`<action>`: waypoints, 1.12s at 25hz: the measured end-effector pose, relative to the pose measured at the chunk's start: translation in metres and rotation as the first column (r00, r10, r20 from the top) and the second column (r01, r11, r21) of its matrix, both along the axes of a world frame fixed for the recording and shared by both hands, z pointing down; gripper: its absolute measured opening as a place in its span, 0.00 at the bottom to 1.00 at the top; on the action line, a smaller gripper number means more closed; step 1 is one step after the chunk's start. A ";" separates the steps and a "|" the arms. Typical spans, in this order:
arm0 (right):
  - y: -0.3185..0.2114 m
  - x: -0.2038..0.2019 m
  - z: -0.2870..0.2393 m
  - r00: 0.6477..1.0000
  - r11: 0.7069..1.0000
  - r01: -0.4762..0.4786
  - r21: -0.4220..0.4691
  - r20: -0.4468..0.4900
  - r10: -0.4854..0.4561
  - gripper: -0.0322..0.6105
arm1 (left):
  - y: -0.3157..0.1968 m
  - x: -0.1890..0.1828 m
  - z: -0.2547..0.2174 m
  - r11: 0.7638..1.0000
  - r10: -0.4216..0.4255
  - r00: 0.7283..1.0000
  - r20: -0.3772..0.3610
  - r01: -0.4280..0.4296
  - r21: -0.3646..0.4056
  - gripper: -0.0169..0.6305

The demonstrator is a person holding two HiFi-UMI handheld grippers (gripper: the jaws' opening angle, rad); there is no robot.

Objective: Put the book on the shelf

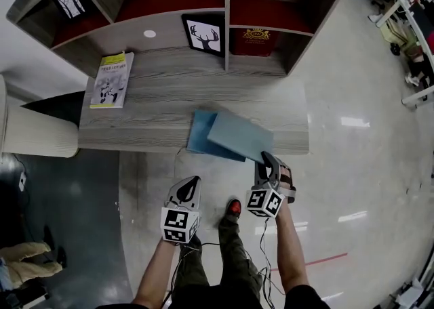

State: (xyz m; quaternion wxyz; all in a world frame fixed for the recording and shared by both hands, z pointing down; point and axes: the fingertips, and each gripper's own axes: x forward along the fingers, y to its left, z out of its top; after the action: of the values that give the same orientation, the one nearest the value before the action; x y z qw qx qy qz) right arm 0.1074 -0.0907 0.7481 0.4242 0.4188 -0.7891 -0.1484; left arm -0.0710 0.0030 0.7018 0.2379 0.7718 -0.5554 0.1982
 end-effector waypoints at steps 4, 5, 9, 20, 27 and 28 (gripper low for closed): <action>-0.003 0.003 -0.014 0.995 0.999 -0.037 -0.037 0.090 0.041 0.17 | -0.005 -0.002 -0.013 1.000 -0.001 1.000 0.003 0.001 0.019 0.04; -0.004 0.004 -0.017 0.991 0.997 -0.051 -0.053 0.118 0.057 0.17 | -0.007 -0.002 -0.017 1.000 0.000 1.000 0.004 0.000 0.025 0.04; -0.003 0.012 -0.030 0.963 0.987 -0.104 -0.123 0.235 0.131 0.16 | -0.013 0.002 -0.035 0.999 0.010 1.000 0.004 -0.010 0.044 0.04; 0.017 0.028 -0.082 0.755 0.939 -0.187 -0.289 0.569 0.325 0.16 | -0.029 0.016 -0.083 0.994 0.053 0.999 -0.008 -0.052 0.094 0.04; 0.034 0.036 -0.135 0.659 0.937 -0.205 -0.282 0.668 0.345 0.16 | -0.032 0.027 -0.120 0.986 0.093 0.996 -0.015 -0.090 0.142 0.04; 0.036 0.036 -0.144 0.653 0.940 -0.206 -0.272 0.677 0.339 0.16 | -0.032 0.028 -0.126 0.985 0.097 0.995 -0.016 -0.094 0.148 0.04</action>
State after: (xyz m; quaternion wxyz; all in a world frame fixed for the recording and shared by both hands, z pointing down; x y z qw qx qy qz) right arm 0.1435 -0.0549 0.6046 0.1359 0.5193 -0.8285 0.1597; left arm -0.0428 -0.0294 0.5762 0.1769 0.8152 -0.5282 0.1587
